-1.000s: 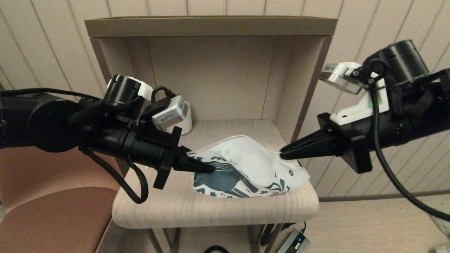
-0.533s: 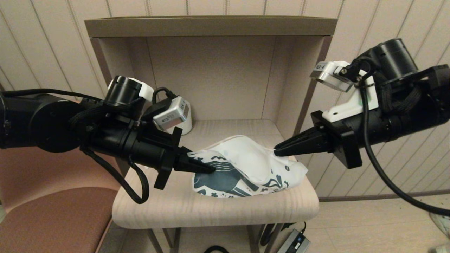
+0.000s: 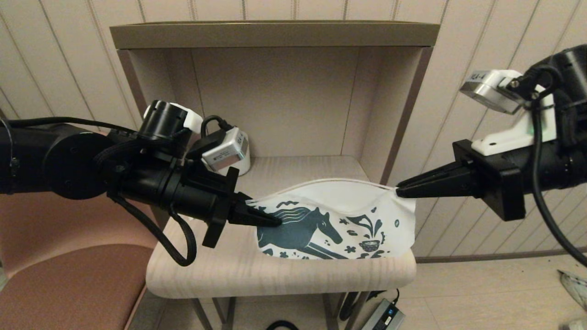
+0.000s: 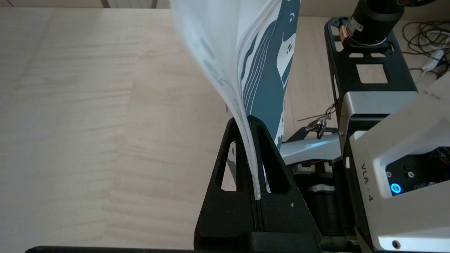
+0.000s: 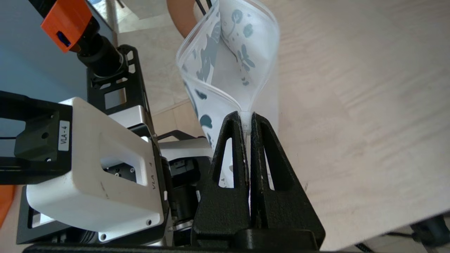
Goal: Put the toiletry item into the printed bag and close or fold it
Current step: Open the storage bag, then pick up the toothpaste
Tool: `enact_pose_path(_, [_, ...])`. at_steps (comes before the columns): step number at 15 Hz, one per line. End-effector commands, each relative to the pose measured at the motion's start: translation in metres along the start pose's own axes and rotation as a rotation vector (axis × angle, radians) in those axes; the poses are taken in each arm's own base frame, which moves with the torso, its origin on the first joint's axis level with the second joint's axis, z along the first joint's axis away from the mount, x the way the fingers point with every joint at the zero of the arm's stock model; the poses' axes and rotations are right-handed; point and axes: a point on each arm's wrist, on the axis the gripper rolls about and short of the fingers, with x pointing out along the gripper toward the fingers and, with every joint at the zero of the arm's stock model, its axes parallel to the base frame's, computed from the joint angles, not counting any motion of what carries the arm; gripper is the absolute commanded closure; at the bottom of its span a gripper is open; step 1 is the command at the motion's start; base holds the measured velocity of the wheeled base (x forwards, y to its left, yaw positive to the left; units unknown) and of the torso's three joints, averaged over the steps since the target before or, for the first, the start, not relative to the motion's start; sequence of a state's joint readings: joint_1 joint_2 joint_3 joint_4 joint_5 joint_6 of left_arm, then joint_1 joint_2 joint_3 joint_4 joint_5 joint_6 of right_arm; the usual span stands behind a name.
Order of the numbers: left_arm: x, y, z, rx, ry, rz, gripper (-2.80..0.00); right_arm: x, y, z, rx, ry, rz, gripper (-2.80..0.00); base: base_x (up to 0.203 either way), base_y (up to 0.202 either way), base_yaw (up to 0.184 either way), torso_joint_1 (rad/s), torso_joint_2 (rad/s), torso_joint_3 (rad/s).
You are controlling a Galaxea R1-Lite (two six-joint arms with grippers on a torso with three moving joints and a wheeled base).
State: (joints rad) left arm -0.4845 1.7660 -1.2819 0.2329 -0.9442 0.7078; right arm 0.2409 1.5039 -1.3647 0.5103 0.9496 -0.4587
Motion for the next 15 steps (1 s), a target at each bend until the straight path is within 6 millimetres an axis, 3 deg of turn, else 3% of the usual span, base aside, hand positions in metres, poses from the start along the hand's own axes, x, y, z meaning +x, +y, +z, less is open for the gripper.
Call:
enact_pose_path(1, [-0.001, -0.001, 0.0, 0.003, -0.003, -0.003, 0.0, -0.002, 0.004, 0.0, -0.024, -0.018, 0.003, -2.8, 0.0, 0.0, 0.0, 0.0, 0.0, 0.0])
enact_pose_path(8, [-0.002, -0.006, -0.002, -0.002, 0.001, -0.008, 0.0, -0.004, 0.004, 0.001, -0.032, -0.027, -0.006, -2.8, 0.0, 0.0, 0.0, 0.0, 0.0, 0.0])
enact_pose_path(15, [-0.034, -0.022, -0.008, -0.027, 0.009, 0.066, 0.0, -0.026, -0.01, 0.007, 0.019, -0.067, -0.087, -2.8, 0.0, 0.0, 0.0, 0.0, 0.0, 0.0])
